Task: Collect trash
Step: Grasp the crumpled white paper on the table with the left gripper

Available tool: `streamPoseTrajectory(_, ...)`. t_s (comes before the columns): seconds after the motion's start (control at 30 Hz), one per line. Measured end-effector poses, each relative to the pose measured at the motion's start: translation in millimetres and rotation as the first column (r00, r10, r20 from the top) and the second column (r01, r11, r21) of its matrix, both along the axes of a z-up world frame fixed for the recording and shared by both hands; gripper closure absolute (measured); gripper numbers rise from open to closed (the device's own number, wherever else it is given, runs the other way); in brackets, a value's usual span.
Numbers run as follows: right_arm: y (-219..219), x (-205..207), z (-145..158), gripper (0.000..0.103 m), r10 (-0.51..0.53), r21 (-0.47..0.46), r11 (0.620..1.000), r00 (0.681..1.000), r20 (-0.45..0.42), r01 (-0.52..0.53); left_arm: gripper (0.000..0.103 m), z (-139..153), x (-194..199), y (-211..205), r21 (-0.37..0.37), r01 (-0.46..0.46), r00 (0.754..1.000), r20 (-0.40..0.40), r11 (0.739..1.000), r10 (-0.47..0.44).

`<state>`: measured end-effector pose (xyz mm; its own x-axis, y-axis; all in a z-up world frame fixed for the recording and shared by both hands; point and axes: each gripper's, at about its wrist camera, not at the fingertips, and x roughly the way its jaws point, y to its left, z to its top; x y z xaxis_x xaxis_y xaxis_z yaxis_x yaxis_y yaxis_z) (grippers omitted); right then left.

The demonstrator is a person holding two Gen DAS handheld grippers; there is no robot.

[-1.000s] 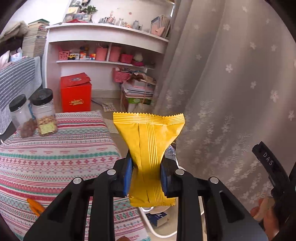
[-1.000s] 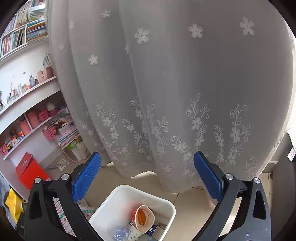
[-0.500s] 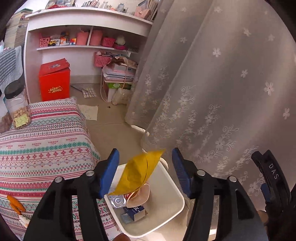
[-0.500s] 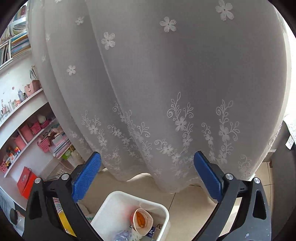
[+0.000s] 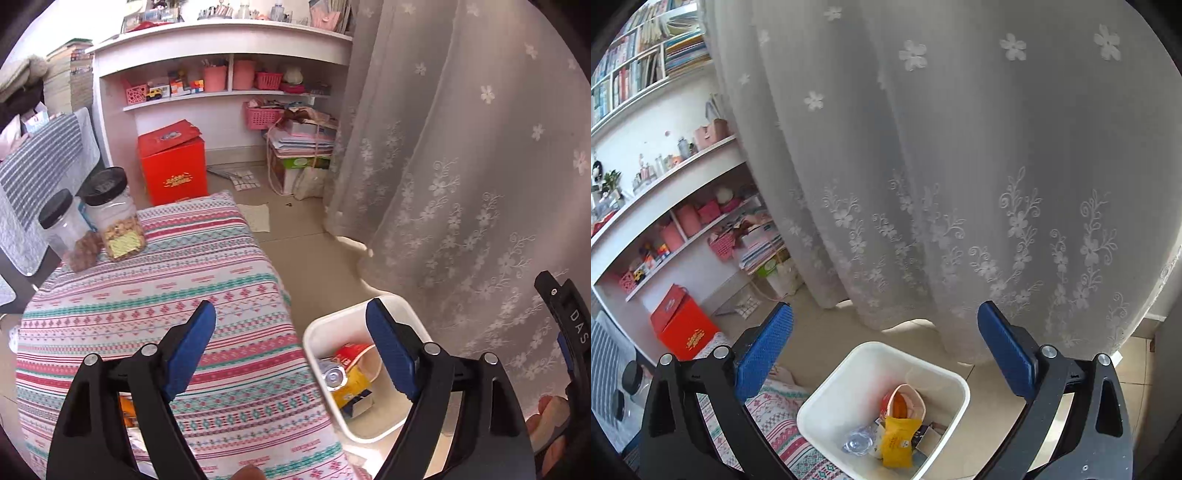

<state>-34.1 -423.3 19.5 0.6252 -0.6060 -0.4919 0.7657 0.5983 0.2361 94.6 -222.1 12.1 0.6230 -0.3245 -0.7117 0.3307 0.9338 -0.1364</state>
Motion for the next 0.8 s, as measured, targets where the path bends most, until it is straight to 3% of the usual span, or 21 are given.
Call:
streamPoseTrajectory(0.13,31,10,-2,0.007,0.151,0.033,0.988,0.988,-0.002,-0.151,0.018,-4,3,34,0.069,-0.016,0.999,-0.039,0.997,0.019)
streamPoseTrajectory(0.23,61,22,-3,0.007,0.243,-0.012,0.97,0.969,-0.048,-0.244,0.017,-15,0,61,0.162,-0.018,0.998,-0.064,0.987,0.028)
streamPoseTrajectory(0.4,95,42,-7,0.007,0.347,-0.061,0.932,0.927,-0.142,-0.358,0.015,-56,-12,111,0.301,0.024,0.978,-0.204,0.953,0.039)
streamPoseTrajectory(0.47,102,50,-12,0.007,0.392,-0.028,0.915,0.903,-0.176,-0.402,0.015,-78,-20,136,0.308,0.019,0.953,-0.293,0.951,0.076)
streamPoseTrajectory(0.53,112,58,-17,0.007,0.43,-0.006,0.897,0.878,-0.21,-0.441,0.015,-100,-28,161,0.294,-0.012,0.911,-0.392,0.956,0.132)
streamPoseTrajectory(0.63,129,72,-27,0.007,0.491,0.021,0.863,0.828,-0.27,-0.505,0.015,-129,-43,192,0.212,-0.078,0.832,-0.524,0.974,0.181)
streamPoseTrajectory(0.7,141,81,-35,0.007,0.52,0.031,0.842,0.795,-0.312,-0.539,0.015,-142,-53,204,0.164,-0.114,0.794,-0.578,0.98,0.189)
streamPoseTrajectory(0.8,157,94,-52,0.007,0.58,0.085,0.799,0.725,-0.372,-0.595,0.015,-150,-61,207,0.124,-0.137,0.784,-0.593,0.983,0.185)
